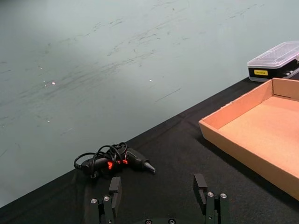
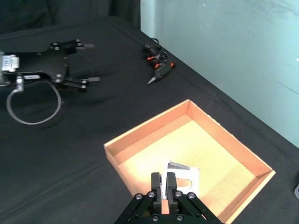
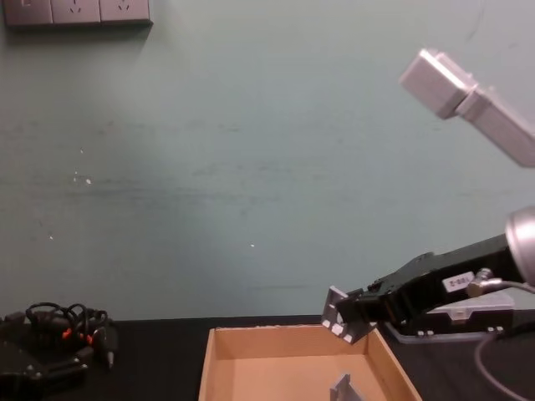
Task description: Use one hand to pick up the angle iron from the table and place it into the box.
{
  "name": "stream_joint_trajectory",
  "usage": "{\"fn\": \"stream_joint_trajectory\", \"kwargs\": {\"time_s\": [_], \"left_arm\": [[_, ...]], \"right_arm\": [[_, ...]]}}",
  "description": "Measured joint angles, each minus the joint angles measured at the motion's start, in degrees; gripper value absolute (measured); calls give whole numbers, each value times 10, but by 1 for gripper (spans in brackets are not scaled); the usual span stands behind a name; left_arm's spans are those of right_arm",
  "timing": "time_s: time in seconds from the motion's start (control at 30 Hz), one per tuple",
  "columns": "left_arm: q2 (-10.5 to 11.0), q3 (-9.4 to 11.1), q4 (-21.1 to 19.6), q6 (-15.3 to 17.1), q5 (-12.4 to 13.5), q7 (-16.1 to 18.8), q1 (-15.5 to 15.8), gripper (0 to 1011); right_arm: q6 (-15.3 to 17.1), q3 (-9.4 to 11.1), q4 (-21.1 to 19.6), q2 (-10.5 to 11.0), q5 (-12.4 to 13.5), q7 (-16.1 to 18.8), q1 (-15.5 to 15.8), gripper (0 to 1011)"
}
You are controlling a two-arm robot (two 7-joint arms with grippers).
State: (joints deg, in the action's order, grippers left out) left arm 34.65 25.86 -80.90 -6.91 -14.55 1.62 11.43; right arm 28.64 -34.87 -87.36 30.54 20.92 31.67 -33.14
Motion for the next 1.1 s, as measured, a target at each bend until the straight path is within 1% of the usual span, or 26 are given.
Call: {"fn": "stream_joint_trajectory", "kwargs": {"time_s": [0.13, 0.5, 0.73, 1.1], "left_arm": [[0, 0, 0, 0, 0, 0, 0, 1011], [0, 0, 0, 0, 0, 0, 0, 1011], [0, 0, 0, 0, 0, 0, 0, 1011], [0, 0, 0, 0, 0, 0, 0, 1011]], "right_arm": [[-10, -8, 51, -21, -6, 4, -23, 80], [-20, -13, 142, -53, -21, 4, -58, 79], [-21, -19, 187, -71, -35, 6, -74, 79], [-34, -20, 252, -101, -55, 12, -100, 80]]}}
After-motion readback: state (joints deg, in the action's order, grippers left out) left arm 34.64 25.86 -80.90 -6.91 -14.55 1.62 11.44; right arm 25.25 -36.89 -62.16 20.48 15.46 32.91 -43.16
